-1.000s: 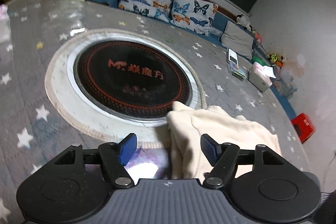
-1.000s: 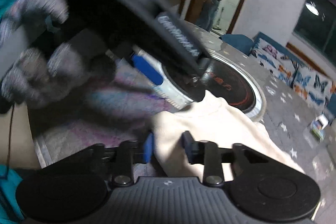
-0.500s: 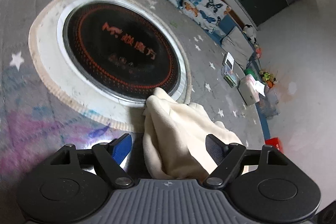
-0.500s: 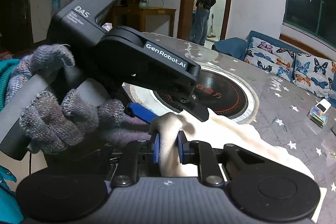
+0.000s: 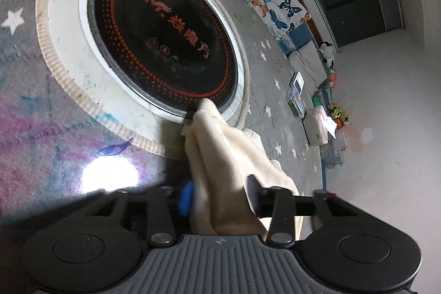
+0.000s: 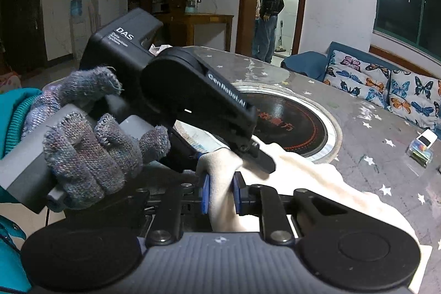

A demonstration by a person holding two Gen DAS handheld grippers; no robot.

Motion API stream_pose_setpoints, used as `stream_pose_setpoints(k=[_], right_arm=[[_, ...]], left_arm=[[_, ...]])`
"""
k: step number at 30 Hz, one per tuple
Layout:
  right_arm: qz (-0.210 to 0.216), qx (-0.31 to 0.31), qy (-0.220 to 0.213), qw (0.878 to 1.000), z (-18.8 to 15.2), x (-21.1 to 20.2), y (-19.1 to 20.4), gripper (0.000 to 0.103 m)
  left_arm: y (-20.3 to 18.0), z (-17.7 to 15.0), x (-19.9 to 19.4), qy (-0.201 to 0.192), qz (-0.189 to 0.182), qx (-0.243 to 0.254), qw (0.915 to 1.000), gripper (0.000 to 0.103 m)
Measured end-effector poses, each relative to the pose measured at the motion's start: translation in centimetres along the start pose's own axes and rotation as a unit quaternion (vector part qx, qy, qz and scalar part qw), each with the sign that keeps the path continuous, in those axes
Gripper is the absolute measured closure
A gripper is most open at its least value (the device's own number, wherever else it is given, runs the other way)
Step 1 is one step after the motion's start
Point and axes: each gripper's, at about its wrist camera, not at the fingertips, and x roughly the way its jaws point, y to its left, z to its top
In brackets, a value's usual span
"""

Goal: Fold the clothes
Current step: 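Carry the held sweatshirt away from the hotpot ring with both grippers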

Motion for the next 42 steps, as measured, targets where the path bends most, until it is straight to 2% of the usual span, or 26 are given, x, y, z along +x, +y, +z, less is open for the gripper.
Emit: stream_pose_setpoints(k=[5,6,8,10,14,20,23,25,29,32,33,36,42], right_arm=[[0.005,0.013,0.001,1.0,-0.3,-0.2,-0.3,0.084],[0.005,0.02,0.0,1.0,-0.4,-0.5,-0.5,0.078],[-0.003,0.036,-0.002,0.999,-0.7,-1.1,-1.4,0.076],[-0.019,0.057,-0.002,0.998,-1.3,-1.9,-2.5,0.074],[-0.08,0.101,0.006,0.992,-2.7,-3.5,-5.9,0.074],[-0.183,0.185,0.016,0.965,-5.3,-5.4,-12.7,0.071],[-0.216,0.229,0.012,0.949,-6.7,-6.1,-15.5,0.067],[-0.222,0.259,0.011,0.94,-7.5,-6.2,-17.1,0.063],[-0.206,0.311,0.009,0.928,-9.1,-5.8,-19.2,0.062],[-0.189,0.319,-0.004,0.929,-9.5,-5.4,-19.2,0.064],[-0.184,0.32,-0.006,0.929,-9.5,-5.3,-19.2,0.074],[-0.179,0.312,-0.014,0.933,-9.4,-5.6,-18.7,0.088],[-0.199,0.298,-0.046,0.932,-7.9,-7.4,-18.2,0.092]], left_arm=[[0.2,-0.1,0.0,-0.009,0.003,0.008,0.9999,0.079],[0.1,-0.1,0.0,-0.01,0.004,0.011,0.9999,0.079],[0.1,-0.1,0.0,-0.014,0.005,0.017,0.9997,0.08],[0.1,-0.2,0.0,-0.016,0.008,0.024,0.9996,0.08],[-0.1,-0.4,-0.1,-0.018,0.012,0.033,0.9992,0.081],[-0.3,-0.5,-0.1,-0.019,0.017,0.039,0.9989,0.08],[-0.4,-0.5,-0.1,-0.02,0.021,0.041,0.9987,0.08],[-0.5,-0.5,0.0,-0.021,0.024,0.044,0.9985,0.08],[-0.8,-0.5,0.1,-0.022,0.03,0.051,0.998,0.08],[-1.1,-0.5,0.1,-0.022,0.036,0.06,0.9973,0.08],[-1.3,-0.5,0.1,-0.023,0.038,0.065,0.9969,0.08],[-2.0,-0.4,0.0,-0.027,0.042,0.081,0.9955,0.081],[-5.3,-0.1,0.1,-0.035,0.035,0.137,0.9893,0.084]])
